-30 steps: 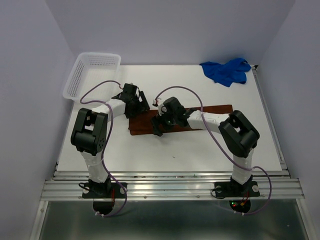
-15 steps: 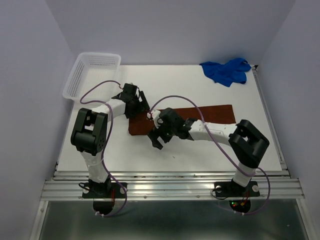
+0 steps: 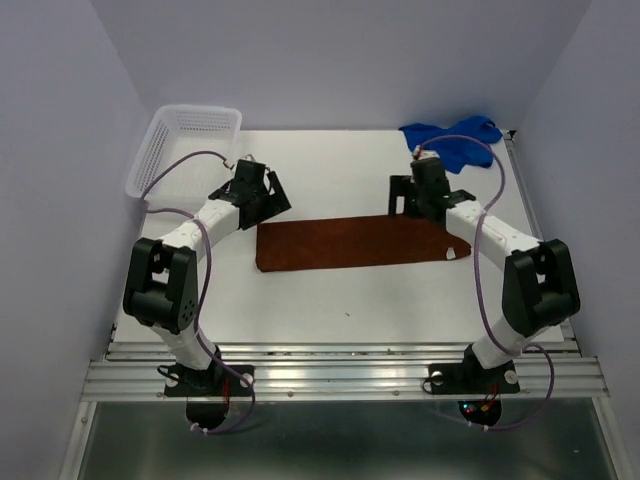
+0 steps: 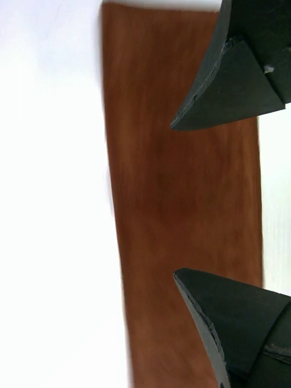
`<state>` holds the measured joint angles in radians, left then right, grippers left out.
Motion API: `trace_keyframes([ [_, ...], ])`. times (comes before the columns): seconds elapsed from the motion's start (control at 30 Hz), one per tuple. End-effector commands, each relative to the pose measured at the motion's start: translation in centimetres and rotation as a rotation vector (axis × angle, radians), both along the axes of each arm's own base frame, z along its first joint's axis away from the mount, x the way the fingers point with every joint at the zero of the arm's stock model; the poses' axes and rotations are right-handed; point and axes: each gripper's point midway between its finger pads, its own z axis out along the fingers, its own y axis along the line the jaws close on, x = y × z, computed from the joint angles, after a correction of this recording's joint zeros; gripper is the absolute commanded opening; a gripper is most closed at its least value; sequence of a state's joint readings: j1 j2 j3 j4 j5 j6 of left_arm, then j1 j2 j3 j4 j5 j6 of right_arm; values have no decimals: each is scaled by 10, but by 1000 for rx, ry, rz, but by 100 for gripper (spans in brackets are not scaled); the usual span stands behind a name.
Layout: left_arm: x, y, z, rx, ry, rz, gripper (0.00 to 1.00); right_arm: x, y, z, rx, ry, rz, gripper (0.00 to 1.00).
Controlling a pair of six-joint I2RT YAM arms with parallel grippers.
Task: Roll the towels
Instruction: Fold the towel
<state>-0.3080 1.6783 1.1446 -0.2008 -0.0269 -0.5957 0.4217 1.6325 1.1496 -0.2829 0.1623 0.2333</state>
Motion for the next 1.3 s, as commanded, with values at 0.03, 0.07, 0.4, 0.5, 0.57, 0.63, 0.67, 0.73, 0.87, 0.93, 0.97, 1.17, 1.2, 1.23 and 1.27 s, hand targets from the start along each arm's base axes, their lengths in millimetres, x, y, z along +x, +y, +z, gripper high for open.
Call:
trace_keyframes([
  [0.03, -13, 20, 9, 58, -7, 68, 99, 6, -134, 12, -9, 34, -443, 100],
  [0.07, -15, 22, 6, 61, 1, 76, 99, 5, -147, 8, 12, 48, -480, 100],
  [0.4, -32, 46, -22, 119, 75, 152, 99, 28, -210, -35, -20, 160, -512, 94],
  [0.5, -35, 49, -30, 117, 90, 162, 98, 23, -221, -47, -21, 197, -528, 79],
  [0.57, -36, 49, -33, 111, 96, 165, 95, 18, -223, -50, -12, 207, -531, 78],
  [0.63, -39, 48, -38, 105, 105, 156, 93, 11, -220, -53, -10, 220, -509, 76],
  [0.67, -40, 48, -41, 104, 111, 150, 88, 9, -218, -54, -3, 223, -499, 76],
  [0.73, -42, 47, -45, 105, 121, 142, 87, 3, -214, -61, 7, 246, -488, 75],
  [0.87, -48, 48, -57, 108, 153, 129, 71, -9, -216, -74, -12, 284, -503, 73],
  [0.93, -48, 47, -61, 108, 161, 122, 63, -11, -216, -79, -11, 296, -505, 65],
  [0.97, -48, 46, -61, 105, 160, 118, 60, -13, -215, -82, -9, 307, -502, 65],
  [1.17, -49, 38, -69, 78, 170, 82, 44, -16, -210, -94, 10, 339, -489, 48],
  [1.2, -49, 37, -73, 76, 181, 79, 39, -16, -209, -95, 13, 344, -486, 43],
  [1.23, -49, 37, -74, 73, 183, 76, 34, -16, -208, -96, 15, 345, -478, 37],
  [1.27, -50, 36, -76, 73, 191, 73, 29, -14, -208, -96, 12, 344, -473, 33],
])
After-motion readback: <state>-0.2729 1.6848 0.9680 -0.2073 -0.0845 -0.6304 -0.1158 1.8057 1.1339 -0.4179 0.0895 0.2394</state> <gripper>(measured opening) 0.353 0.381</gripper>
